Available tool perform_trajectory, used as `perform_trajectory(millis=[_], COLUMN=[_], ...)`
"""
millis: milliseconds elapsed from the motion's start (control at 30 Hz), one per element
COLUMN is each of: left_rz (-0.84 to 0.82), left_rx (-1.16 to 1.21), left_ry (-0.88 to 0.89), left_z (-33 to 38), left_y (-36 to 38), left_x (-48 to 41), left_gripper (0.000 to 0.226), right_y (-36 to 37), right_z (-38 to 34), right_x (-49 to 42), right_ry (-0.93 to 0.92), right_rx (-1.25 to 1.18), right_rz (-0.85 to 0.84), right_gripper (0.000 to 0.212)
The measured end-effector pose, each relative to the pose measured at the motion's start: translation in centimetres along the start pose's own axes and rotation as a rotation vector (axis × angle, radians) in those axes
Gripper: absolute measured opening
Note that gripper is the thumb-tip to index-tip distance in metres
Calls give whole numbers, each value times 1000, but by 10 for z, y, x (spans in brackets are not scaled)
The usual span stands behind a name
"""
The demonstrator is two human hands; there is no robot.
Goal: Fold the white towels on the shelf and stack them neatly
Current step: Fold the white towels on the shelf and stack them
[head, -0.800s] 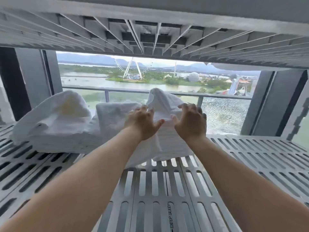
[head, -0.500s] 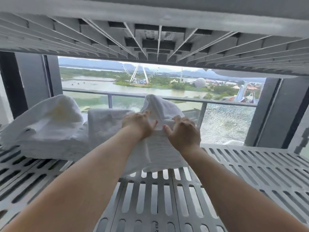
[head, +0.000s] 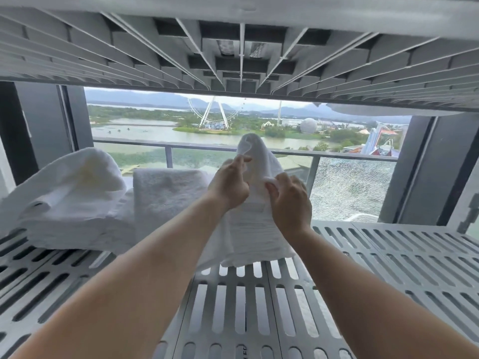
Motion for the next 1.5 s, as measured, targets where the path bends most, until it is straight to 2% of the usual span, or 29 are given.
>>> perform_trajectory(millis=[233,367,633,867,1067,1200,1333,1433,1500], left_rz=[232,242,142,36,41,-3,-132,-53,13], left_rx=[123,194,275,329,188,169,233,182,54], left_ry=[144,182,113,-89,-229,-346,-398,-353,-347], left_z=[32,55,106,137,135,132,136,129,112], left_y=[-9,-8,28,77,79,71,60,40,22], left_x=[6,11,49,104,154,176,188,200,213], left_gripper=[63,64,59,53,49,53,63,49,41], right_y=[-22,-41,-101,-141,-153,-176,-202,-225,-240], right_z=[5,11,37,82,88,64,48,45,41], right_x=[9,16,43,90,123,134,148,151,150], right_ry=[59,57,42,166,151,30,-63,16,70], right_rx=[-111,-58,21,-66,-122,-92,6,7,29], right_rz=[264,339,339,219,98,97,107,184,244], right_gripper=[20,17,21,29,25,22,19,21,22])
Point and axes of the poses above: each hand's wrist, its own x-axis away from the middle knuckle, its own y-axis out of the palm, z = x × y, the point moved 5 cm from there along -x, towards the middle knuckle, and after that the axes turned 10 degrees about -x, right-handed, at the moved point
